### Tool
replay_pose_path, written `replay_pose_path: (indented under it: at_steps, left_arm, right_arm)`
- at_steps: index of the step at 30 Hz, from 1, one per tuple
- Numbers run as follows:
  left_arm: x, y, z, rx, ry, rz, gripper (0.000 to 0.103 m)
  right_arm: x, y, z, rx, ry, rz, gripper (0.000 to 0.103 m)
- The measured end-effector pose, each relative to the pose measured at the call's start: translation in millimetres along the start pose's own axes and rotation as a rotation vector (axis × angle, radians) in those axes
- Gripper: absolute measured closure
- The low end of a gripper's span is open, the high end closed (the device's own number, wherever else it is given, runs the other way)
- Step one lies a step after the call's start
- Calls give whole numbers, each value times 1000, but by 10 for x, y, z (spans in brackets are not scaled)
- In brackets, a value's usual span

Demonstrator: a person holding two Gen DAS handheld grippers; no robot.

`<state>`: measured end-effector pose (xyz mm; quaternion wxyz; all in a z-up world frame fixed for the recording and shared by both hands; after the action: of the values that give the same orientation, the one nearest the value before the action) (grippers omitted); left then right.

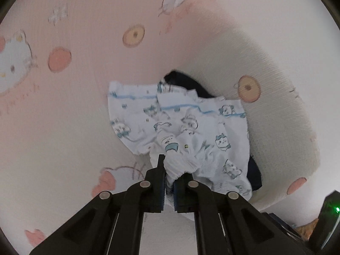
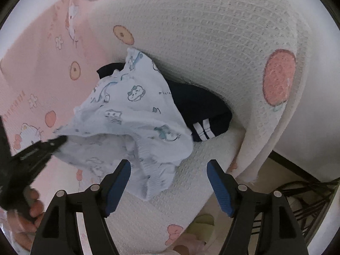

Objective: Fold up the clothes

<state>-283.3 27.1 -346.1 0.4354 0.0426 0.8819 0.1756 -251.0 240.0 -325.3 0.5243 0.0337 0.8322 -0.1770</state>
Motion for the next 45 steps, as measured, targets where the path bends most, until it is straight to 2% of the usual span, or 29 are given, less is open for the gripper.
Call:
replay_pose_path:
  at_steps: [3, 8, 14, 19, 20, 22, 23, 24, 25, 29, 31, 37, 45]
  left_arm:
    - [-220, -14, -49, 66, 29, -31, 99]
    - [-405, -95, -46, 136, 33, -65, 99]
    - [-517, -156, -21, 136, 26, -79, 99]
    - [-563, -171, -31, 151, 24, -94, 99]
    - [-568, -182, -33, 154, 22, -101, 99]
    - [-577, -212, -33, 153, 16, -104, 99]
    - [-586, -228, -34, 154, 15, -108, 99]
    - [-595, -244, -34, 155, 14, -112, 99]
    - [-606, -258, -30, 156, 13, -114, 99]
    - [-721, -361, -30, 147, 14, -123, 99]
    - [-816, -425, -30, 131, 23, -116, 99]
    - [-1141, -639, 35, 119, 35, -144, 99]
    - [-1559, -878, 396, 110, 31, -177, 99]
  right_arm:
    - [18, -119, 19, -21, -11, -18, 28]
    - [203, -378, 64, -140, -15, -8, 26]
    - [518, -694, 96, -289, -62, -9, 26]
    - [600, -960, 146, -420, -46, 4, 26]
    - [590, -1006, 150, -428, -42, -7, 29]
    - [556, -1107, 166, -444, -51, -37, 61]
    - [545, -1138, 170, -450, -56, -37, 92]
    - [529, -1168, 178, -462, -56, -20, 98]
    - [510, -1198, 192, -477, -57, -15, 98]
    - [284, -1388, 295, -481, -66, -124, 98]
    - [201, -1456, 333, -494, -64, -117, 98]
    - [-29, -1685, 475, -458, -96, -176, 98]
    - [-201, -1976, 939, -483, -132, -207, 98]
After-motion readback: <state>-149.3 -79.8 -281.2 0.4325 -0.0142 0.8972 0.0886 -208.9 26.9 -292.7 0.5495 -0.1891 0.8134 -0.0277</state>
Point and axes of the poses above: each gripper's, at about its wrist camera, not at the fingertips, and x roughly the way its jaws point, y to its right, z to its underside, the point moved 7 cm from there along x, roughly the way its jaws point, and after that the axes turned 8 degrees about x, right-handed, at the moved point
